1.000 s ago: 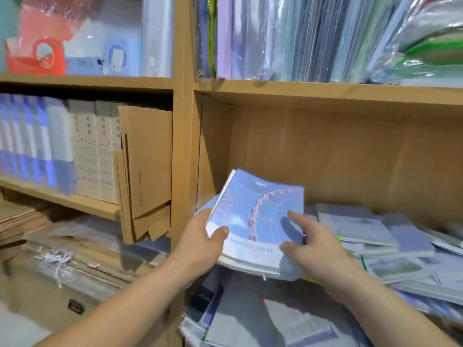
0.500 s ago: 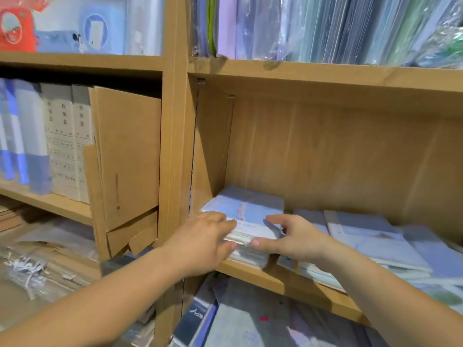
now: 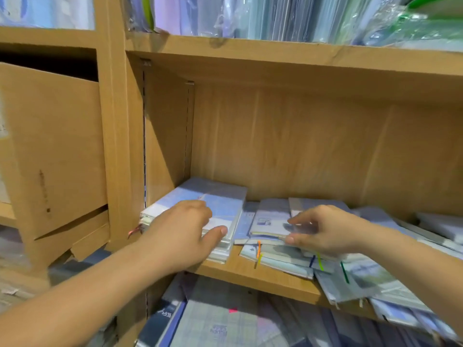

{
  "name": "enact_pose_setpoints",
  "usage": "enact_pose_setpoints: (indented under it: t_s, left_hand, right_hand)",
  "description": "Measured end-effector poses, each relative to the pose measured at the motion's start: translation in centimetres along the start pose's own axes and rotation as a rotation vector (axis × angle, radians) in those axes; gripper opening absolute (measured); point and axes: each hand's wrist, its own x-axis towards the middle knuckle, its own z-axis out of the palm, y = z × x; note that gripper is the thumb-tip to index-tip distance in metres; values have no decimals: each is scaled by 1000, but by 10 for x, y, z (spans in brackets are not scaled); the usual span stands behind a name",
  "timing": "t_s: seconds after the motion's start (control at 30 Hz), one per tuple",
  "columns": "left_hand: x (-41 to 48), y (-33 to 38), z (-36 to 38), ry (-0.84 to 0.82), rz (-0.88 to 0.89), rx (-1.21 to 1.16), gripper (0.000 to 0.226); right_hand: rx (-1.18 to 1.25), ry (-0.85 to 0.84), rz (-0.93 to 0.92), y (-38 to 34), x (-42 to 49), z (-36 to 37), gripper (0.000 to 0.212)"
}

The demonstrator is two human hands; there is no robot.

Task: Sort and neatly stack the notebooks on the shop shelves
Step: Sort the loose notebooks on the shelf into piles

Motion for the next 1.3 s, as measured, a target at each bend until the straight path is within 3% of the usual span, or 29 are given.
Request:
enact_pose_setpoints:
  t_s: [0.1,0.2,0.3,0.43,0.53,0.63,0.77,0.87,0.97,1.1,1.3]
  left_hand:
    - [28,42,10,-123,113,-57,33]
    - [56,67,23,-282,124,140,8]
    - [71,76,35,-353,152,448,32]
    - [82,78,52,-320,199,600,53]
    - [81,70,56,-399,214,563,68]
    - [74,75,53,-452,230,439,77]
    - [66,91,40,-425,226,27,72]
    - [59,110,36,-434,257,-233,68]
    - [55,115,39,-421,263,-82,62]
    - [52,83,29,-354,220,220,59]
    - [46,53,36,-340,131,121,51]
  right_hand:
    - [68,20,-7,22,-11,4,97]
    - [128,48,-21,34,-18,8,89]
    - [170,77,16,51,-22,3,91]
    - [221,68,41,75,-30,-4,83]
    - [161,38,76,82,-31,-11,83]
    - [-47,15,110,81,-28,-22,80]
    - [-48,58,-16,60,-28,-16,93]
    - [-115,14,-146,39,-25,1,86]
    - [-147,-7,-96,35,-22,6,84]
    - [-213,67,-62,34,-26,13,97]
    - [-289,197,21,33,-23,16,90]
